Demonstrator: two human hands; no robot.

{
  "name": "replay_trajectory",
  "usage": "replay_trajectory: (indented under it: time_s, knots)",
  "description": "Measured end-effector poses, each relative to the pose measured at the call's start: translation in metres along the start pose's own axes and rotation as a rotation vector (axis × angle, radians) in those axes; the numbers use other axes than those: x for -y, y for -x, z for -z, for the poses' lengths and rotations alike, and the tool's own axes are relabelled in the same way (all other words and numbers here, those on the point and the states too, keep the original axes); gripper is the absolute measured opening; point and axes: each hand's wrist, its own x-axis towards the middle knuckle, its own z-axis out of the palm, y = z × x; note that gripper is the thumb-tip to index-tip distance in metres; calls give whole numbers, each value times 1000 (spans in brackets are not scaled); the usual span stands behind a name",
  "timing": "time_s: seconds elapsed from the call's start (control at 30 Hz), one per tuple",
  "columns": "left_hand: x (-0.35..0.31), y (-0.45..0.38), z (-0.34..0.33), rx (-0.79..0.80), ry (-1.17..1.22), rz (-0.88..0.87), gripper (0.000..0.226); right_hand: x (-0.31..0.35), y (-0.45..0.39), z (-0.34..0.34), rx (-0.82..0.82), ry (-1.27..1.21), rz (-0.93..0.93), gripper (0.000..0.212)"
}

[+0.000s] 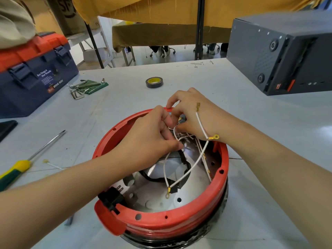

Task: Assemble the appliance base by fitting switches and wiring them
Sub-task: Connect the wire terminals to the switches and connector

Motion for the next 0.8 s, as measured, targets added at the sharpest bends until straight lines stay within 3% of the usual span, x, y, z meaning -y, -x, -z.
replay_trajectory:
  time_s: [0.3, 0.57, 0.8]
  knots:
    - [-1, 0, 0, 55, 32, 80, 41, -3, -2, -9, -92, 13, -15, 11]
    - [-7, 3, -3, 74, 12, 30, 45, 1, -5, -11, -129, 38, -47, 38]
    - [-3, 1, 2, 4, -139, -34, 33, -5, -7, -7, -76, -6, -29, 17]
